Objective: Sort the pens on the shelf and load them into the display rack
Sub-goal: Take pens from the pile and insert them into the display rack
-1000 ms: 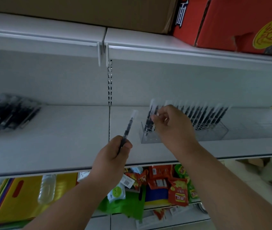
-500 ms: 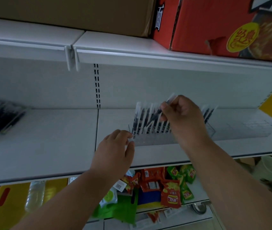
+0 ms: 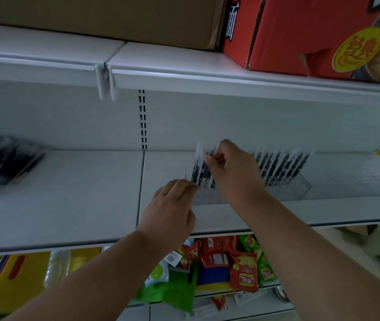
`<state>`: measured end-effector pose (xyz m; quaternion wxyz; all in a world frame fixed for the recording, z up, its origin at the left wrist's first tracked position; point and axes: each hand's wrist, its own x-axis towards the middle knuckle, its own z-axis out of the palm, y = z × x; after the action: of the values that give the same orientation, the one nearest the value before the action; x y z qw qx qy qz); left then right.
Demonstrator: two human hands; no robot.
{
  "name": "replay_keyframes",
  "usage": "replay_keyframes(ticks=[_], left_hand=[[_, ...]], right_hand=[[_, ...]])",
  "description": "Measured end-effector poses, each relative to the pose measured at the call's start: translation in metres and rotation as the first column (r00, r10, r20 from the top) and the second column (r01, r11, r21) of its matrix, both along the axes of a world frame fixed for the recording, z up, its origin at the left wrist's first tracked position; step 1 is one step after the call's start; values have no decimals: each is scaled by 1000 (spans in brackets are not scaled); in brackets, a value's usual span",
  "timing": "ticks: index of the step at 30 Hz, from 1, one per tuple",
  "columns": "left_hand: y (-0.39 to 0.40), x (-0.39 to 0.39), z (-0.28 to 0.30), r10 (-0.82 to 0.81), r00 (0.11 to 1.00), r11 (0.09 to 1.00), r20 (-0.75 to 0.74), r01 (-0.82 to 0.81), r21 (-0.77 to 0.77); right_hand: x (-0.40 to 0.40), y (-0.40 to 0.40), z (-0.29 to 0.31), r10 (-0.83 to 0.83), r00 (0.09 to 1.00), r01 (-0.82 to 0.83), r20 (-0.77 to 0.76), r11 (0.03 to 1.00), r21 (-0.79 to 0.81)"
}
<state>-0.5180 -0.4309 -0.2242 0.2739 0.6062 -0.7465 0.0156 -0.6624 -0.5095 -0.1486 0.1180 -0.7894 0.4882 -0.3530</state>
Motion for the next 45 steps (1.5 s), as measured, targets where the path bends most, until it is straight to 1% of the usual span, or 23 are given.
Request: replay_keyframes(ticks=[2, 6, 8, 10, 12, 15, 19, 22, 25, 29, 32, 35, 38, 42, 45], left_hand=[[1, 0, 1, -4, 1000, 1000, -6, 4, 6], [0, 2, 4, -21, 1000, 1000, -5, 21, 10], [0, 5, 3, -25, 1000, 1000, -1, 25, 12], [1, 5, 2, -15, 1000, 1000, 0, 15, 10], [2, 4, 1, -2, 1000, 1000, 4, 2, 7], [5, 2, 1, 13, 1000, 1000, 8, -13, 19], [11, 0, 3, 75, 997, 996, 5, -75, 51], [25, -1, 2, 171, 985, 985, -11, -171, -1], [44, 0, 2, 299, 954, 954, 5, -299, 9], [72, 4, 2, 445, 895, 894, 46, -446, 41], [100, 5, 2, 561, 827, 825, 42, -562, 49], [130, 8, -5, 649, 758, 753, 60, -652, 85], [155, 16, -12, 692, 720, 712, 56, -693, 111], [174, 34, -11, 719, 694, 690, 24, -719, 85], [187, 64, -12, 729, 684, 681, -3, -725, 103]], right_hand=[[2, 1, -11, -33, 994, 39, -100, 997, 61], [8, 5, -21, -56, 987, 69, -150, 994, 87], [8, 7, -22, -72, 989, 84, -126, 992, 92], [3, 9, -20, -90, 995, 95, -52, 991, 97], [-5, 13, -17, -67, 998, 68, -12, 992, 103], [-15, 20, -14, -17, 999, 18, -30, 999, 31], [-24, 28, -6, 73, 995, -82, -63, 984, -159], [-25, 33, 3, 165, 983, -181, -84, 954, -241], [-21, 38, 13, 252, 957, -279, -143, 935, -219], [-7, 49, 21, 379, 899, -413, -221, 901, -134], [5, 61, 23, 479, 834, -513, -275, 856, -62], [17, 72, 22, 528, 793, -565, -304, 824, -41], [27, 87, 18, 555, 783, -582, -280, 813, -16], [51, 105, 19, 590, 753, -615, -291, 789, 6], [81, 118, 17, 589, 747, -618, -309, 786, 3]])
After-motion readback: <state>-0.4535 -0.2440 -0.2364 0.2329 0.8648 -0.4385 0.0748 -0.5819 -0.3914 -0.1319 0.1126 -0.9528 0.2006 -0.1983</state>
